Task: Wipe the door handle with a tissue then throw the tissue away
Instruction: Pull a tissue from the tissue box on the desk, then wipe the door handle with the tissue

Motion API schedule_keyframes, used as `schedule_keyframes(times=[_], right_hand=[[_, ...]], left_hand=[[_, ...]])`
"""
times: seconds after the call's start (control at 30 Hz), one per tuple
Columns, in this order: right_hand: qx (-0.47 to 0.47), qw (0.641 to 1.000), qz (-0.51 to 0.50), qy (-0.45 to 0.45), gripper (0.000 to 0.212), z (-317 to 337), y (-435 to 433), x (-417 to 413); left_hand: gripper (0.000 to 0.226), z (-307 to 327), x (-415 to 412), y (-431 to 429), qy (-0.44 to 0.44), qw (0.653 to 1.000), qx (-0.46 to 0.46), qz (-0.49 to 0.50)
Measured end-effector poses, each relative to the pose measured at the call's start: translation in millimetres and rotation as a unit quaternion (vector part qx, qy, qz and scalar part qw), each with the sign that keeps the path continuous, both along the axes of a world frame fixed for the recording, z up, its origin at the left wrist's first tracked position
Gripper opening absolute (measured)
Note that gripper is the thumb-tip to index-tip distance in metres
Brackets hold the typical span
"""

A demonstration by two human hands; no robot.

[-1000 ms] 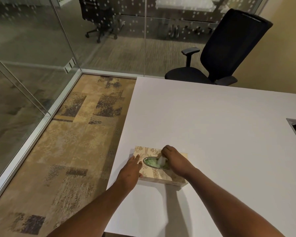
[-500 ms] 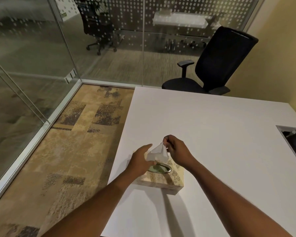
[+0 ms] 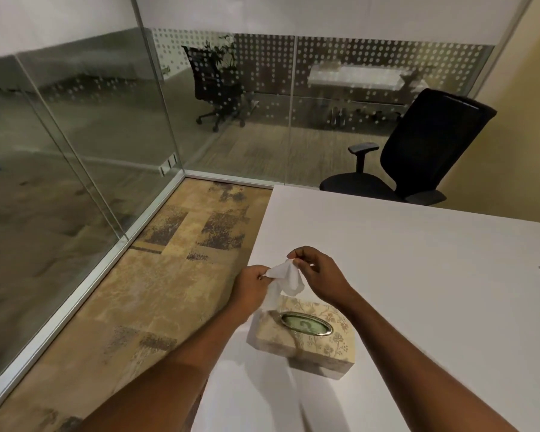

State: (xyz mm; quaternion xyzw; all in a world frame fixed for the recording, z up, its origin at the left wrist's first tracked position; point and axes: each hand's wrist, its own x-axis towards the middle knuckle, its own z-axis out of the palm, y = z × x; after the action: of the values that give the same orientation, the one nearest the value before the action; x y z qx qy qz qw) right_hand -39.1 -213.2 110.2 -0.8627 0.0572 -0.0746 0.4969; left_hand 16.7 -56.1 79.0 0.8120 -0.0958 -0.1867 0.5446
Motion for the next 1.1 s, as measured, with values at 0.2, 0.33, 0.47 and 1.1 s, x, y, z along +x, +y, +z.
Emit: schedule_keyframes(times=[0.2, 0.33, 0.47, 1.1], right_hand=[[-0.059, 0.99, 0.119, -0.052, 0.02, 18, 48, 19], [-0.035, 0.994, 0.087, -0.056, 0.028, 22, 87, 25], [0.114, 0.991, -0.005, 0.064, 0.023, 30, 124, 37], [0.05, 0.976, 0.207, 0.046, 0.009, 64, 382, 67]], left_hand=[[0.02, 34, 9, 56, 0.116, 0.979, -0.108, 0.125], [0.022, 49, 10, 89, 0.165, 0.954, -0.202, 0.152], [0.027, 63, 9, 128, 0.165, 0.931, -0.273, 0.179], [0.035, 98, -27, 389, 0.109, 0.867, -0.371, 0.315]])
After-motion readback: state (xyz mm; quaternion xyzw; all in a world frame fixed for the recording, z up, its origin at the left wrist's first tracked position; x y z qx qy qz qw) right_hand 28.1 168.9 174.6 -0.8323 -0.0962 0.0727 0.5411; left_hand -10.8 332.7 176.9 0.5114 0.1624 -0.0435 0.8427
